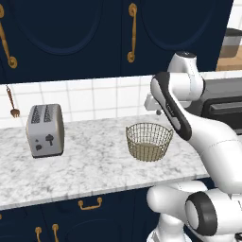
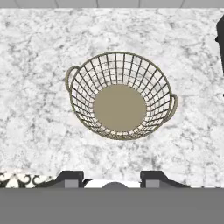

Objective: Open the cabinet, pick up the bread from the cabinet and place it in the basket. Then move the basket to the dining counter.

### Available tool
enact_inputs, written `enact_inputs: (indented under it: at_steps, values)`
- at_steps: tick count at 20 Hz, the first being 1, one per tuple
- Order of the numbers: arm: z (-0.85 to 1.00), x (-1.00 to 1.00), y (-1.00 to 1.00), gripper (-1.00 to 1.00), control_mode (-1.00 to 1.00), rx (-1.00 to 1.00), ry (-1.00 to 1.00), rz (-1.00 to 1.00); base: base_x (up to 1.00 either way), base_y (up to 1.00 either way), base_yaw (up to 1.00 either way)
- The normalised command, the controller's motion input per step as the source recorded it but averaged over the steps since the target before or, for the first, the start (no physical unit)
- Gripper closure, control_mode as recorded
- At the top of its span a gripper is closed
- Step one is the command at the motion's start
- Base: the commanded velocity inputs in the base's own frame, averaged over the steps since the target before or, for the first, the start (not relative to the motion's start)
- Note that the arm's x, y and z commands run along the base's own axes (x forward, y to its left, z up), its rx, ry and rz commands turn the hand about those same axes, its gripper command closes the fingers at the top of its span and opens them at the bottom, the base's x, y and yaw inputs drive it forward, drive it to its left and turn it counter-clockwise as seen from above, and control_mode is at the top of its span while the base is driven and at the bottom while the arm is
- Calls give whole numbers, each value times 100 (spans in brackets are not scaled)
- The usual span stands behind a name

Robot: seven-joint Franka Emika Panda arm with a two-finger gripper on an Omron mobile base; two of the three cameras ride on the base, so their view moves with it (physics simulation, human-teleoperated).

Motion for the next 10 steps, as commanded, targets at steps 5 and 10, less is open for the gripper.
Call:
enact_inputs:
  at_steps: [5,10]
  values:
    - [0,-55,7,-100,-100,-1,-11,5,0,0,0]
    - [42,-37,31,-100,-100,2,-46,6,0,0,0]
